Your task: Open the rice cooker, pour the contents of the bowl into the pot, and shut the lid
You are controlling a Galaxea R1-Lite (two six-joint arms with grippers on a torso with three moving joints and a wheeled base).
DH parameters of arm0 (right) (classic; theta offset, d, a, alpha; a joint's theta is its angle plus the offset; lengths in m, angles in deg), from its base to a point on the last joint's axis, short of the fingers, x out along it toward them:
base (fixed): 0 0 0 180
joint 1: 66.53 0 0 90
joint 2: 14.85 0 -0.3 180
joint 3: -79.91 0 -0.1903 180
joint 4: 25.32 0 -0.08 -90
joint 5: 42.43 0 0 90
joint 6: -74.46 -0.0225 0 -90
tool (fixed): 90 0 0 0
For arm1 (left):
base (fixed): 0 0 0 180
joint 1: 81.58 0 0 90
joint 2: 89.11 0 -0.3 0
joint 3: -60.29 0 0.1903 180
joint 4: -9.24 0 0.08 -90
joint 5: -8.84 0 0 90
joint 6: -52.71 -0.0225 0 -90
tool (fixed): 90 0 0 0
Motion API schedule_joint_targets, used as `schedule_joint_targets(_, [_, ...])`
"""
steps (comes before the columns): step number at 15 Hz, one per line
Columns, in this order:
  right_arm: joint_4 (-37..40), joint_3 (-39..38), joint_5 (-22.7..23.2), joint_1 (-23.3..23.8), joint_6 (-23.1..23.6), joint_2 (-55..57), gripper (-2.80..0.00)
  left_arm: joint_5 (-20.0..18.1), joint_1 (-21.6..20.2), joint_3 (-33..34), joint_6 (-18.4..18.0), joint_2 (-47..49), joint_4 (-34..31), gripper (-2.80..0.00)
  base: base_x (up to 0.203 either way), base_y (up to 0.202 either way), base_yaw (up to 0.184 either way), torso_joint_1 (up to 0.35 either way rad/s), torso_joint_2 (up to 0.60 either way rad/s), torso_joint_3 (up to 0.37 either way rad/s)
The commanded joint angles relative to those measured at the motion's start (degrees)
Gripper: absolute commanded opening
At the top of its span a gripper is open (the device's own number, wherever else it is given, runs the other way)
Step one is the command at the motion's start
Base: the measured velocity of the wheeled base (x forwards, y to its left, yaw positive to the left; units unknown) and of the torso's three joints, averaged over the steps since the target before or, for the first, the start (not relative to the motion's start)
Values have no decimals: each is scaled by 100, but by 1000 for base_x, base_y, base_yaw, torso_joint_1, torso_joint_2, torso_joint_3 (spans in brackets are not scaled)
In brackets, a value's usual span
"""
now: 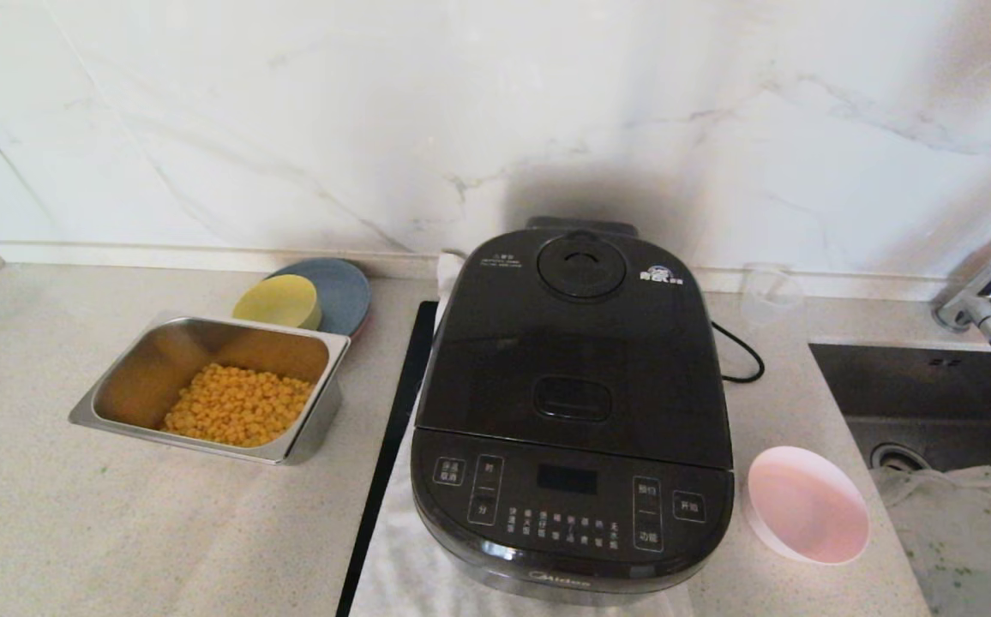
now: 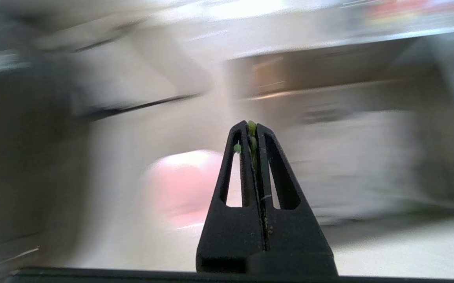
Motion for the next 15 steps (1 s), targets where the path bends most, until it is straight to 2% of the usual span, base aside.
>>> schedule_joint_targets(1, [19, -695, -534, 690, 685, -1743, -280, -1, 2, -1, -2, -4, -3, -280, 0, 0, 0, 0, 0, 0])
schedule_joint_targets(4, [-9, -1791, -686, 1395, 1647, -3495, -280, -1, 2, -1, 5, -4, -3, -280, 0, 0, 0, 0, 0, 0])
schedule_joint_targets(8, [193, -3047, -920, 2323, 1544, -4237, -280, -1, 2, -1, 12, -9, -3, -280, 0, 0, 0, 0, 0, 0])
schedule_joint_targets(11, [217, -3813, -875, 2513, 1425, -4586, -280, -1, 2, -1, 16, -4, -3, -280, 0, 0, 0, 0, 0, 0])
schedule_joint_targets(12, [201, -4024, -586, 2488, 1439, -4949, -280, -1, 2, -1, 8, -4, -3, -280, 0, 0, 0, 0, 0, 0])
schedule_joint_targets(15, [-116, -4851, 1219, 2448, 1491, -5548, -280, 6, 2, -1, 42, -4, -3, -280, 0, 0, 0, 0, 0, 0])
